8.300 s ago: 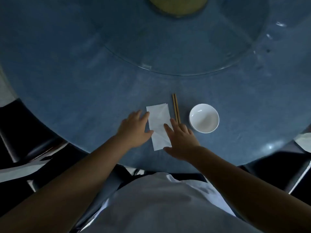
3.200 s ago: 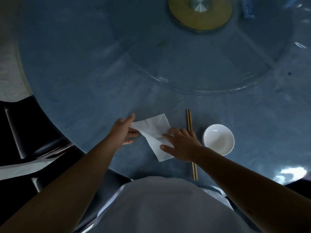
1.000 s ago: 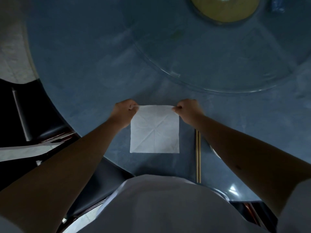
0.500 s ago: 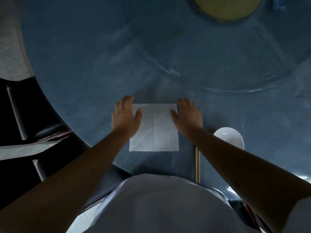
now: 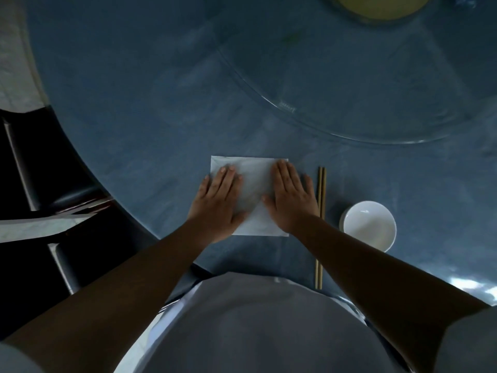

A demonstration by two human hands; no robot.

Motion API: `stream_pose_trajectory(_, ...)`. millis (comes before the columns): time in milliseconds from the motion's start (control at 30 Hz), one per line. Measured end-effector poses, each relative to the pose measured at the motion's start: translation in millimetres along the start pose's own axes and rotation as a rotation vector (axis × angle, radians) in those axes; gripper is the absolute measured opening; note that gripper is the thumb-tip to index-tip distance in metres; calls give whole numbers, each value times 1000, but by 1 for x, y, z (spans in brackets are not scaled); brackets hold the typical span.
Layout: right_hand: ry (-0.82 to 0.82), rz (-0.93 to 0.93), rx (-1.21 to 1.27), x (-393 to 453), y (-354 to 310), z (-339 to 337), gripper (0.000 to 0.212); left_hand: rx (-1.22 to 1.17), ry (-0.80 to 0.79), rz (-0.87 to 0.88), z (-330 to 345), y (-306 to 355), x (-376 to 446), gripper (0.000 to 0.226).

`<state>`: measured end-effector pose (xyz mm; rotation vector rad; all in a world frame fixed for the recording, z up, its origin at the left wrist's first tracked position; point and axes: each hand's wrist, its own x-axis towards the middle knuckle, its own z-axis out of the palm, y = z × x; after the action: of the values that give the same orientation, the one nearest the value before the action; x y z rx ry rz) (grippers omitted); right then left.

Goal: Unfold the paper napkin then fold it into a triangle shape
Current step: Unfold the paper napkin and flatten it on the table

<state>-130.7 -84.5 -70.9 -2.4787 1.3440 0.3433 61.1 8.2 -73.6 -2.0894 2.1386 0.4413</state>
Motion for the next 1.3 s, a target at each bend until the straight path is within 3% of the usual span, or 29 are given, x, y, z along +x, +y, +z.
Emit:
stream_pose_trajectory(367,48,166,50,-3,-1,-9,84,-34,30,-73,-1,-10,-9,92)
stream_pose_trajectory(500,15,-145,-17,-16,-16,-3,84,-47,67,-29,-4,4,-5,89)
stream_pose_trajectory(567,-23,-196,-40,-21,-19,1,81,-30,66,24,-2,7,-5,85)
stream_pose_trajectory(1300,84,146,-61,5,17,-29,68,-19,-47,-86,1,-24,-28,94)
